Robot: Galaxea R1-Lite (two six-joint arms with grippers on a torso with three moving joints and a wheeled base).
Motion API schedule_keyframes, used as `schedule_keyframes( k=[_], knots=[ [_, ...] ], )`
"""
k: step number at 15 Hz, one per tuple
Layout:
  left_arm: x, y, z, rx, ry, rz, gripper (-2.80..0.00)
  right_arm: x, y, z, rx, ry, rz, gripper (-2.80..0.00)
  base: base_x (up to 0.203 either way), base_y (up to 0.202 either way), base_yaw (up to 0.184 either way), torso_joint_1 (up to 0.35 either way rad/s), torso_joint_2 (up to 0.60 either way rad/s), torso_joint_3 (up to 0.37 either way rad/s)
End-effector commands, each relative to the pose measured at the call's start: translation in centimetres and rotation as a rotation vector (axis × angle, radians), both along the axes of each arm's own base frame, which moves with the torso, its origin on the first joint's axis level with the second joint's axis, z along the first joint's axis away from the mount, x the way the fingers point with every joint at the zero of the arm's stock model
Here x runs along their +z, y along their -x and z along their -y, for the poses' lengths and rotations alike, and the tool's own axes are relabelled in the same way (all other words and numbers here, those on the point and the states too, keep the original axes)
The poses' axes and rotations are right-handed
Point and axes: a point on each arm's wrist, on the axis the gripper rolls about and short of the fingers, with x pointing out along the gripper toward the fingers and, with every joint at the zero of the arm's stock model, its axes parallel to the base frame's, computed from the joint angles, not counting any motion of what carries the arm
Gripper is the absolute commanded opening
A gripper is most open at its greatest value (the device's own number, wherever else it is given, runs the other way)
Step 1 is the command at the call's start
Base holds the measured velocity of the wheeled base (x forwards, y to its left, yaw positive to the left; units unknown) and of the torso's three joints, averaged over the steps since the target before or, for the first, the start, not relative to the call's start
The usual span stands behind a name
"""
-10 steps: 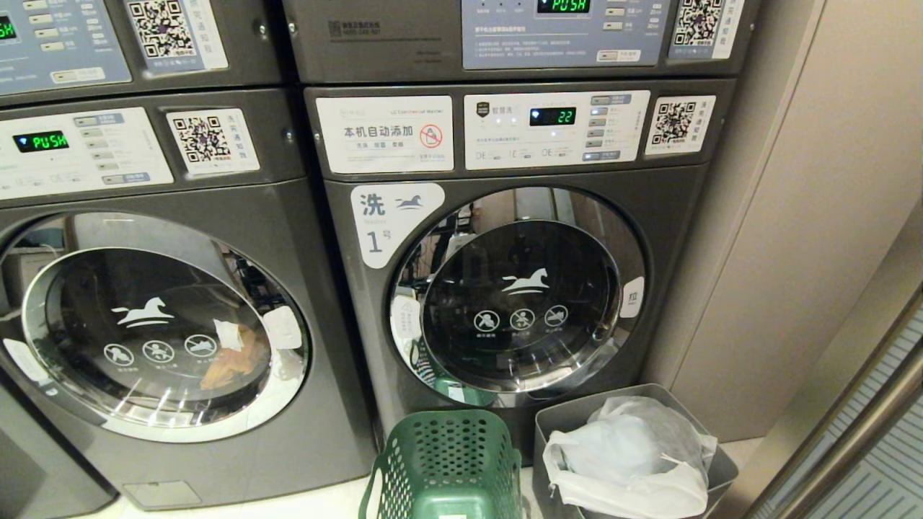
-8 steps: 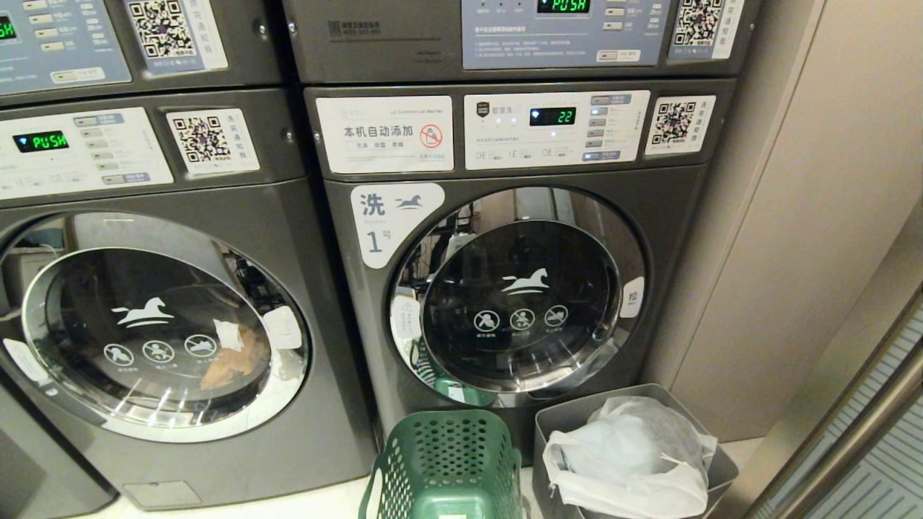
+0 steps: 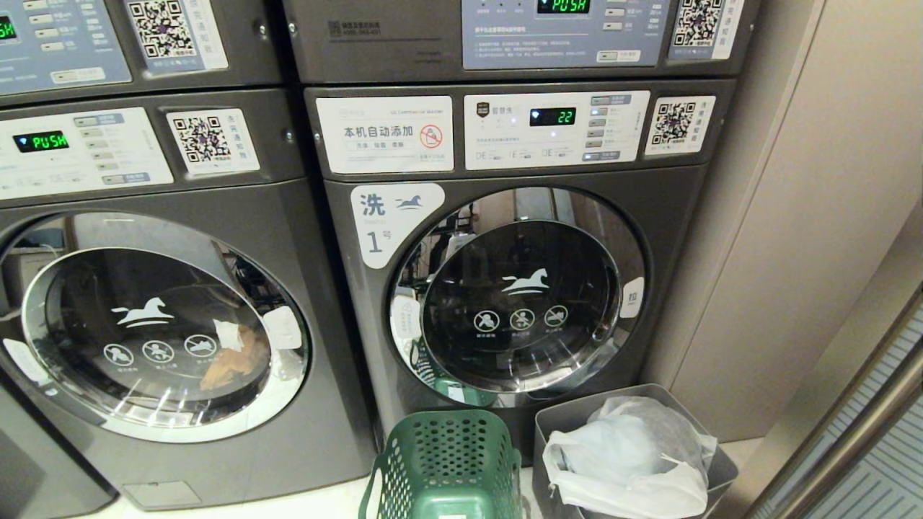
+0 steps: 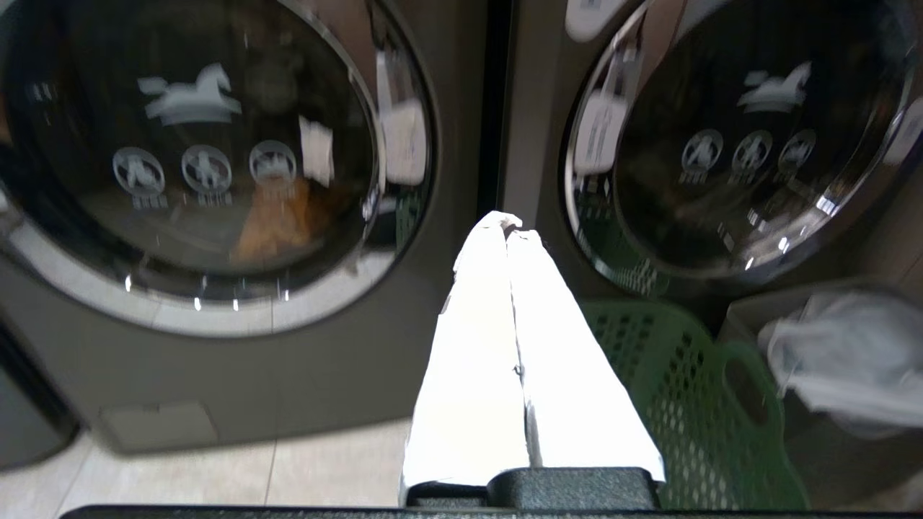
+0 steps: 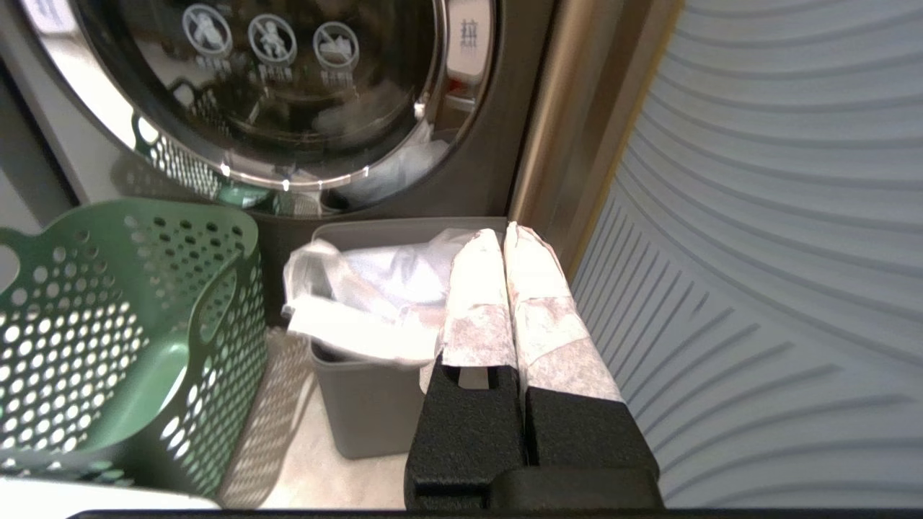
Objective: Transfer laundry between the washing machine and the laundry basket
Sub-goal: Open the lid of the washing machine
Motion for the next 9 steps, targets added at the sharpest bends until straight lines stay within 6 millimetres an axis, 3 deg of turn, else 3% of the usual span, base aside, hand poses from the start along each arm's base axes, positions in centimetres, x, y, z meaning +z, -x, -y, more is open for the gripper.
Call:
schedule_keyframes(
  k=[1, 3, 5, 7, 9],
  knots=[
    [3.0, 0.8, 0.0, -0.005, 0.0, 0.051, -2.8, -0.3, -0.1, 0.0, -0.004, -0.012, -0.014, -2.8, 0.0, 0.0, 0.0, 0.0, 0.0, 0.0],
    [7.6, 0.6, 0.1, -0.026, 0.0, 0.009, -2.8, -0.3, 0.0, 0.0, -0.001, -0.015, -0.022, -2.8, 0.0, 0.0, 0.0, 0.0, 0.0, 0.0],
    [11.7, -2.2, 0.1, -0.038, 0.004, -0.109, -2.8, -0.3, 0.0, 0.0, 0.0, -0.02, -0.02, -2.8, 0.0, 0.0, 0.0, 0.0, 0.0, 0.0],
    [13.1, -7.0, 0.1, -0.041, 0.054, -0.293, -2.8, -0.3, -0.1, 0.0, -0.003, -0.032, -0.02, -2.8, 0.0, 0.0, 0.0, 0.0, 0.0, 0.0],
    [12.3, -12.5, 0.0, -0.022, 0.131, -0.502, -2.8, -0.3, 0.0, 0.0, -0.003, -0.041, -0.019, -2.8, 0.0, 0.0, 0.0, 0.0, 0.0, 0.0]
  ],
)
